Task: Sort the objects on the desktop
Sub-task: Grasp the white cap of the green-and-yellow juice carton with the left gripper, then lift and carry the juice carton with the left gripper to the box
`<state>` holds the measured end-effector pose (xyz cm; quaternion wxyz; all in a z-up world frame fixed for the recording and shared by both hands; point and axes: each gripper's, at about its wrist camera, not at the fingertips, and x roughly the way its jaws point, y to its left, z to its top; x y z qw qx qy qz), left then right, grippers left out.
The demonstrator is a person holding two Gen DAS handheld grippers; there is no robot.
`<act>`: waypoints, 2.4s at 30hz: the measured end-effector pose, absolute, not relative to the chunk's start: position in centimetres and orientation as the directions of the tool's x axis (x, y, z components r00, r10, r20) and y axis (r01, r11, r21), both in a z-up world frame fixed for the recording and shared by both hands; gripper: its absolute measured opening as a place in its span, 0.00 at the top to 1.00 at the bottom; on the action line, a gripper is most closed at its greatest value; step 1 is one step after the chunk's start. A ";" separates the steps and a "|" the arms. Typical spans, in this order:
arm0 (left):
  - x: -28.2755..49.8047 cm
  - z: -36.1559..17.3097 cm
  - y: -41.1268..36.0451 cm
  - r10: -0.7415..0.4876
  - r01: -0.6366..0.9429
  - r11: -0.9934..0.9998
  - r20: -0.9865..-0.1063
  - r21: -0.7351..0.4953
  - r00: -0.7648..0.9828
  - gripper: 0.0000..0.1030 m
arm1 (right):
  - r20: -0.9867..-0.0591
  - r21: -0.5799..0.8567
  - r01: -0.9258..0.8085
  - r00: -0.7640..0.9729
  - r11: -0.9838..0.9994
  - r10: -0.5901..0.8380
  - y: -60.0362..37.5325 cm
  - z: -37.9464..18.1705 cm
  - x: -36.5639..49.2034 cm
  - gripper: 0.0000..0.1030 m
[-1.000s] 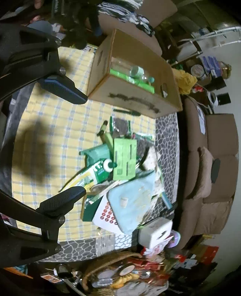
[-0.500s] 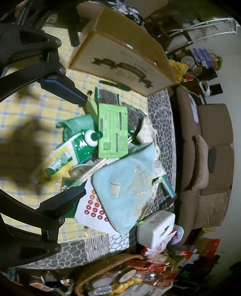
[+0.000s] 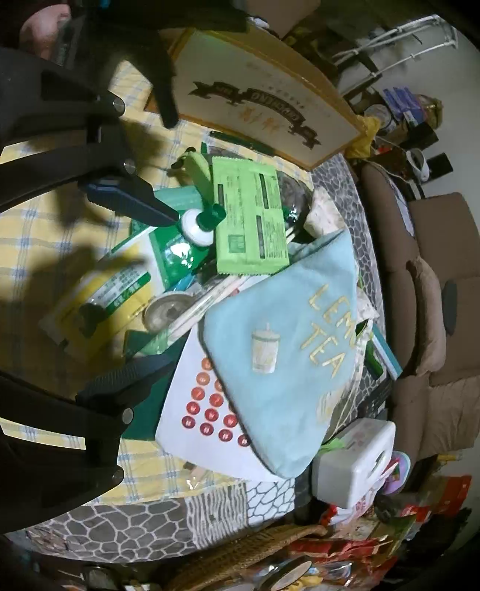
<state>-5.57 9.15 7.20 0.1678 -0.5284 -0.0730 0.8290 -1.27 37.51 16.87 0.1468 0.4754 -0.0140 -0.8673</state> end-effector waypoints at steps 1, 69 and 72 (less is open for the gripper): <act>-6.0 7.3 9.5 0.354 -0.201 -0.934 -0.848 -0.296 -0.395 0.00 | -0.820 0.161 0.245 -0.506 -0.956 -0.268 37.6 16.9 -1.3 0.31; -4.1 24.8 3.0 0.380 -0.299 -0.923 -0.679 -0.240 -0.628 0.86 | -0.667 0.192 0.597 -0.503 -0.779 -0.550 26.7 23.3 3.1 0.20; -4.1 25.6 1.2 0.350 -0.275 -0.936 -0.678 -0.220 -0.647 0.86 | -0.635 0.231 0.593 -0.509 -0.771 -0.582 26.8 24.0 3.0 0.12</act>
